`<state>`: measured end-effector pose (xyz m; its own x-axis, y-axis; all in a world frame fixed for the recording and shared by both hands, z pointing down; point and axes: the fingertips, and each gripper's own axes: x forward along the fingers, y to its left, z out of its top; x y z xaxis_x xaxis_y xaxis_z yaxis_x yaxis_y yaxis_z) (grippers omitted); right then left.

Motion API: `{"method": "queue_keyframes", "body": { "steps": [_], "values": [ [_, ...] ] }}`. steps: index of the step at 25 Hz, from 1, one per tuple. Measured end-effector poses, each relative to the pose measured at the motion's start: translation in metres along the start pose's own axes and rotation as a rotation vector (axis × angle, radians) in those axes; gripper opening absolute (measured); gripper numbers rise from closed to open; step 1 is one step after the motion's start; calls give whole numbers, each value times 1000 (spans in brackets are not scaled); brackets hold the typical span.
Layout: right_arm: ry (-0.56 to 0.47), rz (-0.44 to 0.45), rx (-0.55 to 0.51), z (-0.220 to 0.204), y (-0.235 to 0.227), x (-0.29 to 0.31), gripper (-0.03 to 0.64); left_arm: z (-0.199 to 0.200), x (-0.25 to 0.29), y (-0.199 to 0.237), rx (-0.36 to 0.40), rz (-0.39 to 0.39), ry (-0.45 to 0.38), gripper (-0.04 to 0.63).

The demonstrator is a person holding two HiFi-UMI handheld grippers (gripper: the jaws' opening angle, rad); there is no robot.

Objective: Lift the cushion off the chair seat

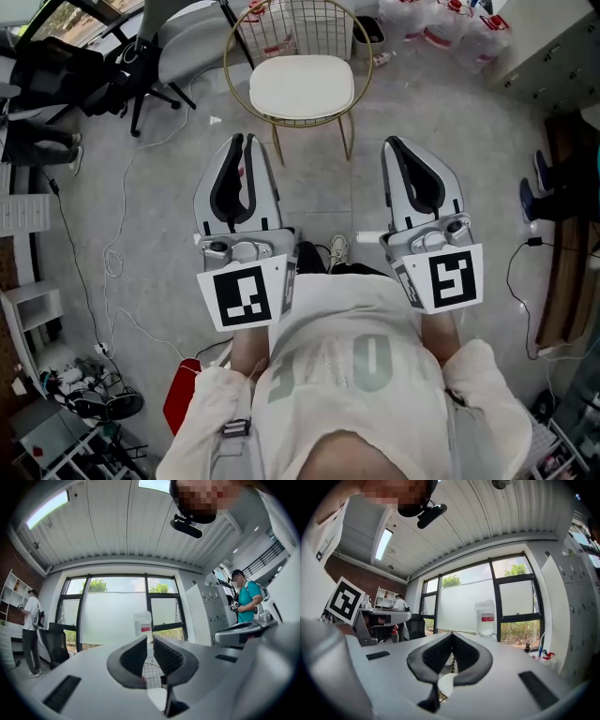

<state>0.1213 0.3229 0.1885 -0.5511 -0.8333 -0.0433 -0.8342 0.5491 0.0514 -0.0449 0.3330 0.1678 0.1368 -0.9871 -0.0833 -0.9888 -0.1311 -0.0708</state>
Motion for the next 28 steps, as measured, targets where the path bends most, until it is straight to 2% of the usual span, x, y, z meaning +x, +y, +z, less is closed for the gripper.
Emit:
{"method": "queue_keyframes", "body": {
  "steps": [4, 10, 15, 21, 28],
  "values": [
    [-12, -6, 17, 7, -4, -1, 15, -2, 5, 5, -57, -7, 37, 31],
    [-39, -34, 17, 6, -18, 6, 17, -2, 22, -6, -36, -68, 26, 31],
    [-38, -57, 8, -3, -22, 32, 17, -15, 51, 9, -48, -87, -4, 29],
    [-18, -109, -11, -16, -38, 94, 17, -21, 118, 40, -72, -119, -64, 28],
    [1, -174, -30, -14, -63, 202, 17, -33, 232, 96, -121, -176, -64, 28]
  ]
}}
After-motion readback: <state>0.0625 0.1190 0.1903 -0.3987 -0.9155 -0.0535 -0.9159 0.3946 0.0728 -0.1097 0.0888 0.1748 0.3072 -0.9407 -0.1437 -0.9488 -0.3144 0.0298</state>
